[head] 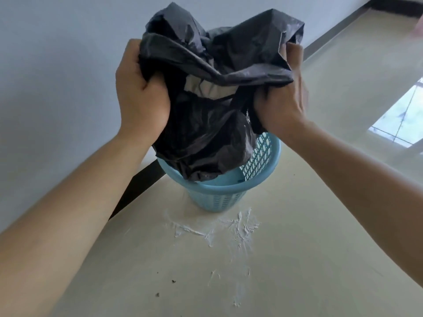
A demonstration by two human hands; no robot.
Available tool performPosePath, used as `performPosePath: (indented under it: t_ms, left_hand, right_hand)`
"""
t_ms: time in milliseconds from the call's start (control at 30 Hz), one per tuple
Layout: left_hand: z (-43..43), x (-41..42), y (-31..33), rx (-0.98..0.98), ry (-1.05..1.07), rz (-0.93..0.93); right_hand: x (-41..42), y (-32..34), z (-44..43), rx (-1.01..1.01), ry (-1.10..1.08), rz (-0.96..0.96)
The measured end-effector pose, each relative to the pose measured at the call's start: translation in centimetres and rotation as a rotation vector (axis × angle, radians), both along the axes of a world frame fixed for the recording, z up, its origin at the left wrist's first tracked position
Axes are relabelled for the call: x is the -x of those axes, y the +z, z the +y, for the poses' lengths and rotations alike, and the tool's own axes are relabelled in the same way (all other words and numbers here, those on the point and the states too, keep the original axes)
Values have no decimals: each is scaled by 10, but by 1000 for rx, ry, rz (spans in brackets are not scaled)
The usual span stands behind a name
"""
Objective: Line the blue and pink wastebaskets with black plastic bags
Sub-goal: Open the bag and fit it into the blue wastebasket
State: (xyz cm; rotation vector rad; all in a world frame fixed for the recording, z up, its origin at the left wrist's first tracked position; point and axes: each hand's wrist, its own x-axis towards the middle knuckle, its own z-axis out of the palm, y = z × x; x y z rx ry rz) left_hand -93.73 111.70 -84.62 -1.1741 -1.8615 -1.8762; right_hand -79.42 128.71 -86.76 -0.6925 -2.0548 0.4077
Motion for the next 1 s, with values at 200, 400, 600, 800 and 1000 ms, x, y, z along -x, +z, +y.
performPosePath:
  t_ms: [200,400,600,800,1000]
  left_hand:
    - [3,-4,-63,779,-71,-121]
    - [3,-14,-97,1463,-234,173]
    - [-17,-35,-115,1689,-391,80]
    - [-14,-63,-131,1432,-419,-105]
    - [1,-50,-93,903,10,276]
  right_hand:
    - [-13,-37,-15,-240,59,-670]
    - [-14,-57,-27,-48,357,-1570]
    - [-22,-68,-39,298,469,-1620]
    - [-22,-90,-51,168,451,-1581]
    - [-24,-68,-15,12,150,-1211]
